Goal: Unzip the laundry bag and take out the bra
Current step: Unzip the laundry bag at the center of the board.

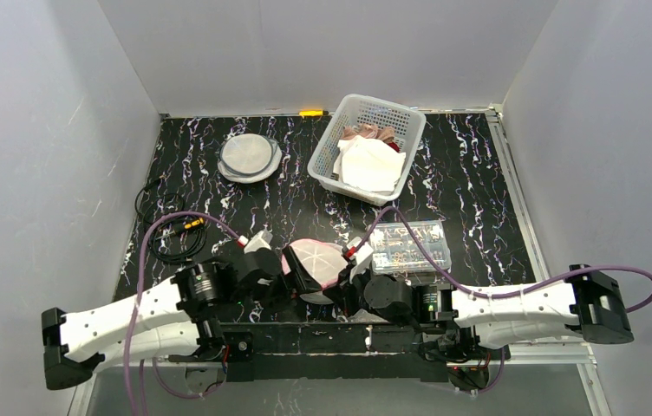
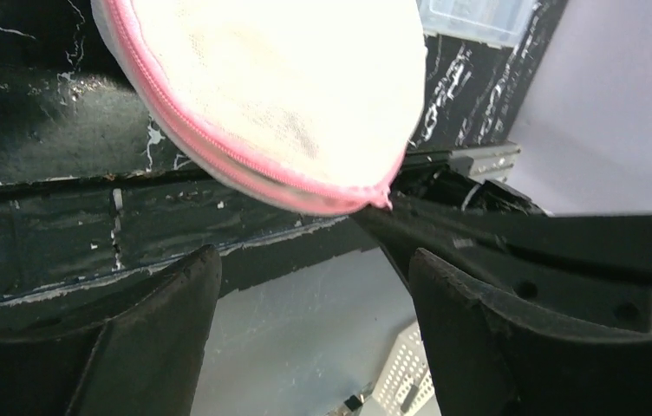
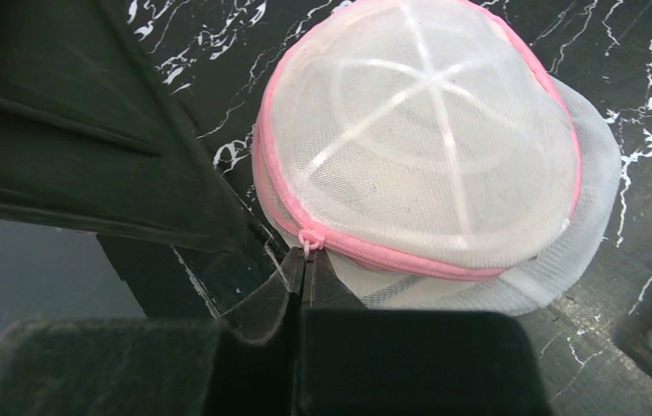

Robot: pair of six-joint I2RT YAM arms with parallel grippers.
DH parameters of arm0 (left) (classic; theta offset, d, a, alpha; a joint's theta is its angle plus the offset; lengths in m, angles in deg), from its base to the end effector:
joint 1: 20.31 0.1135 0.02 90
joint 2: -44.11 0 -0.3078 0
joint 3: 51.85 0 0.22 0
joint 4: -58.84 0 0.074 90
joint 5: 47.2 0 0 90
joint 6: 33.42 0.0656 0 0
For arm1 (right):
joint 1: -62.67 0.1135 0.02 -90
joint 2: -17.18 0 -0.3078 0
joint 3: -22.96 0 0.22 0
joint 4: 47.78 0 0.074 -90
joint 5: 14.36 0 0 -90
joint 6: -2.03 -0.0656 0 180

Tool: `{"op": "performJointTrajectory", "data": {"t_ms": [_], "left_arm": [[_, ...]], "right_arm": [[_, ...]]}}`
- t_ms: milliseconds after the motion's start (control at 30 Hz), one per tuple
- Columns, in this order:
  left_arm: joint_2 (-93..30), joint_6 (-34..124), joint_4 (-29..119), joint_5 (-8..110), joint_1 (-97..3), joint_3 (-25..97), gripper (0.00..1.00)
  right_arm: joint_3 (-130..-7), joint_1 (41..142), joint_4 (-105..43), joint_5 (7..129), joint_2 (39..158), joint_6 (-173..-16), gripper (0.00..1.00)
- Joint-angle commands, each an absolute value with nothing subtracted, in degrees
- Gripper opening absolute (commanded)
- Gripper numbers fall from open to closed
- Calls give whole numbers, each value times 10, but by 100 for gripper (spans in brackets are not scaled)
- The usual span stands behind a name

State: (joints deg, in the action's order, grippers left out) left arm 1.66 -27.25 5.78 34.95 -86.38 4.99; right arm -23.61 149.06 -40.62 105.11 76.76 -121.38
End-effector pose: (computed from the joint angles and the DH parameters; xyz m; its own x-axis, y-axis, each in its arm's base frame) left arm 0.0546 -0.1010 0.2891 -0.8845 -0.4350 -0.1688 -0.1593 0.6215 -0.7671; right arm 0.0449 0.1991 0.2842 -0.4805 -0.0033 -0.8770 -0.6891 0.6200 0.3753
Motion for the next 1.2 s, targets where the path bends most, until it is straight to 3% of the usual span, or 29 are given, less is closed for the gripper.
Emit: {"op": "performJointTrajectory", "data": {"t_ms": [0, 300, 833, 1167], "left_arm": [[-10, -316, 85, 269, -876, 54, 78], [-42, -323, 116, 209, -876, 49, 61], [-40, -330, 84, 175, -844, 33, 0], [-7, -320, 79, 187, -808, 9, 0]], "right_arm": [[-268, 1494, -451, 1031, 773, -1201, 1], [-263, 1494, -454, 1017, 763, -1201, 1], [-250, 1494, -420, 1030, 715, -1207, 1], [-216, 1493, -372, 1062, 655, -1230, 1]]}}
